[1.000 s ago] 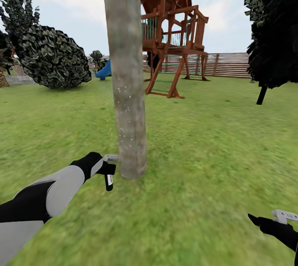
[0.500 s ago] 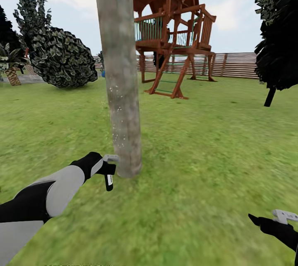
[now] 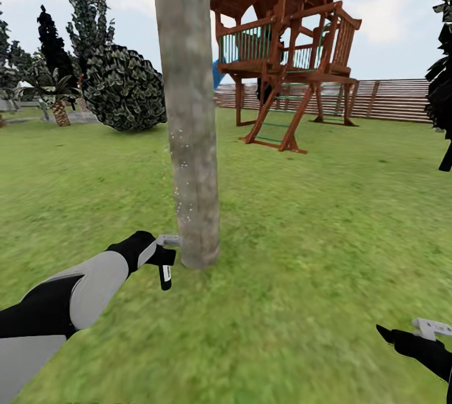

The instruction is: In the garden, pick up the pesticide atomizer on the floor and spray pesticide onto both trees until each tree trunk is fully covered.

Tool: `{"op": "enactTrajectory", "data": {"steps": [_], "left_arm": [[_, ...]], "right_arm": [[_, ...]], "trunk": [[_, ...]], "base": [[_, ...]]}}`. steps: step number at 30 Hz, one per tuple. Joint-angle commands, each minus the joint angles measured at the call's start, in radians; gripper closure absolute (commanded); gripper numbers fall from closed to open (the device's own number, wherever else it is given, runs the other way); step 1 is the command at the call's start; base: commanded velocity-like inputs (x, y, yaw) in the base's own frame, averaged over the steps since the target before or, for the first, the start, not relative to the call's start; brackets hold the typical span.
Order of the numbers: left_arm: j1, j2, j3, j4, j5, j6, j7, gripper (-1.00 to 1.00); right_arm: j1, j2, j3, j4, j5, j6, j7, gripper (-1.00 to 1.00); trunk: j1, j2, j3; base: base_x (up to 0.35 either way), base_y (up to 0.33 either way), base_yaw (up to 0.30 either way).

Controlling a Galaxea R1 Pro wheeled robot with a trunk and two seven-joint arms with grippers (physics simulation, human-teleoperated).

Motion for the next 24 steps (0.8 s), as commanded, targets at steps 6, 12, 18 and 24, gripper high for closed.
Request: {"op": "enactTrajectory", "data": {"steps": [6, 12, 18, 24], "left_arm": [[0.0, 0.0, 0.0, 0.0, 0.0, 0.0, 0.0, 1.0], [0.0, 0.0, 0.0, 0.0, 0.0, 0.0, 0.0, 1.0], [0.0, 0.0, 0.0, 0.0, 0.0, 0.0, 0.0, 1.0], [0.0, 0.0, -0.001, 0.0, 0.0, 0.0, 0.0, 1.0]], "right_arm": [[0.0, 0.0, 0.0, 0.0, 0.0, 0.0, 0.0, -1.0], [0.0, 0.0, 0.0, 0.0, 0.0, 0.0, 0.0, -1.0], [0.0, 0.0, 0.0, 0.0, 0.0, 0.0, 0.0, -1.0], [0.0, 0.003, 0.0, 0.0, 0.0, 0.0, 0.0, -1.0]], "trunk": [[0.0, 0.0, 0.0], [0.0, 0.0, 0.0], [0.0, 0.0, 0.0], [0.0, 0.0, 0.0]], "base": [[0.106, -0.321, 0.256], [0.109, -0.321, 0.256], [0.082, -0.321, 0.256], [0.004, -0.325, 0.255]]}}
